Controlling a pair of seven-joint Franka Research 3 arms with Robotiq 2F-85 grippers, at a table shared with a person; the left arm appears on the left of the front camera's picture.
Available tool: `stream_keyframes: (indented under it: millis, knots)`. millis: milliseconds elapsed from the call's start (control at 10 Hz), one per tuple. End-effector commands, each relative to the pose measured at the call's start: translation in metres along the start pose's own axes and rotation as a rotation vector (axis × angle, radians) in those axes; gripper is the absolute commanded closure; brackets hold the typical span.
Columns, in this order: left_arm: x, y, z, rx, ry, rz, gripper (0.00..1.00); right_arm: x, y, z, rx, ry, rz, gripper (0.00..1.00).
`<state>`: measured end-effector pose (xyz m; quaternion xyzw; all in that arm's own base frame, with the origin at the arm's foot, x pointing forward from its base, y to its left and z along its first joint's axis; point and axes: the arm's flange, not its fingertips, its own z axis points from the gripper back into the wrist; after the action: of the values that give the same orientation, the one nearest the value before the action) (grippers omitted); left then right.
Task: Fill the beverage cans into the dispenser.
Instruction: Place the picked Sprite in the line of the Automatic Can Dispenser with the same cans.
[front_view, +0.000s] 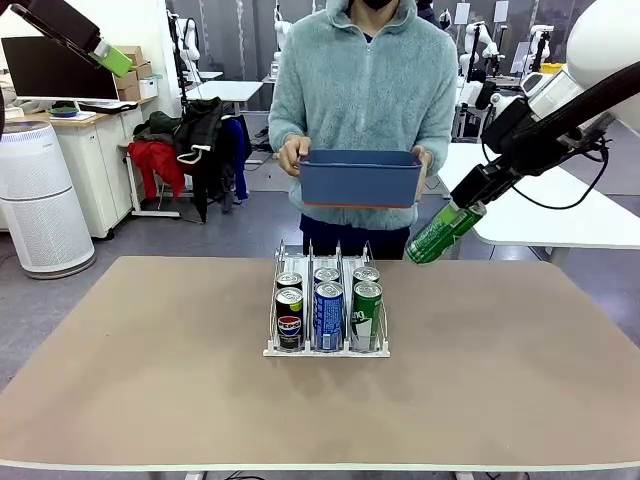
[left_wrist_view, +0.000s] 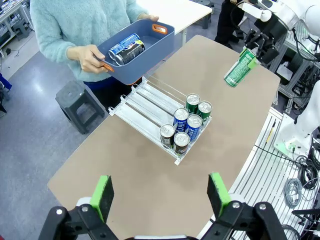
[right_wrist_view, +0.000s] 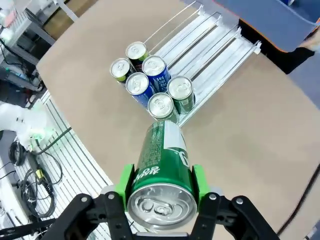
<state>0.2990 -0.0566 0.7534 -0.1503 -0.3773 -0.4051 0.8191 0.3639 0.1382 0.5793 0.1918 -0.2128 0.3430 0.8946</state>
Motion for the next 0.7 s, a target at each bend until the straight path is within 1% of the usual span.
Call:
stream_keyframes:
  millis: [0,100,200,300,400,500,600]
  knots:
    - [0.000,0.000,0.000,-0.005,-0.002,0.012,0.00,-0.004,0.001,-0.008,0.051,0.075,0.101,1.00]
    - [0.000,0.000,0.000,-0.005,-0.002,0.012,0.00,-0.005,0.001,-0.008,0.077,0.080,0.117,1.00]
    - [0.000,0.000,0.000,-0.005,-0.002,0.012,0.00,-0.013,0.013,-0.013,0.100,0.087,0.133,1.00]
    - [0.000,0.000,0.000,-0.005,-0.002,0.012,0.00,-0.017,0.024,-0.021,0.090,0.084,0.158,1.00]
    - [0.000,0.000,0.000,-0.005,-0.002,0.012,0.00,-0.018,0.032,-0.028,0.077,0.101,0.166,0.77]
    - [0.000,0.000,0.000,-0.005,-0.002,0.012,0.00,-0.022,0.042,-0.046,0.097,0.129,0.187,0.77]
    - [0.000,0.000,0.000,-0.005,-0.002,0.012,0.00,-0.029,0.054,-0.066,0.101,0.151,0.178,0.77]
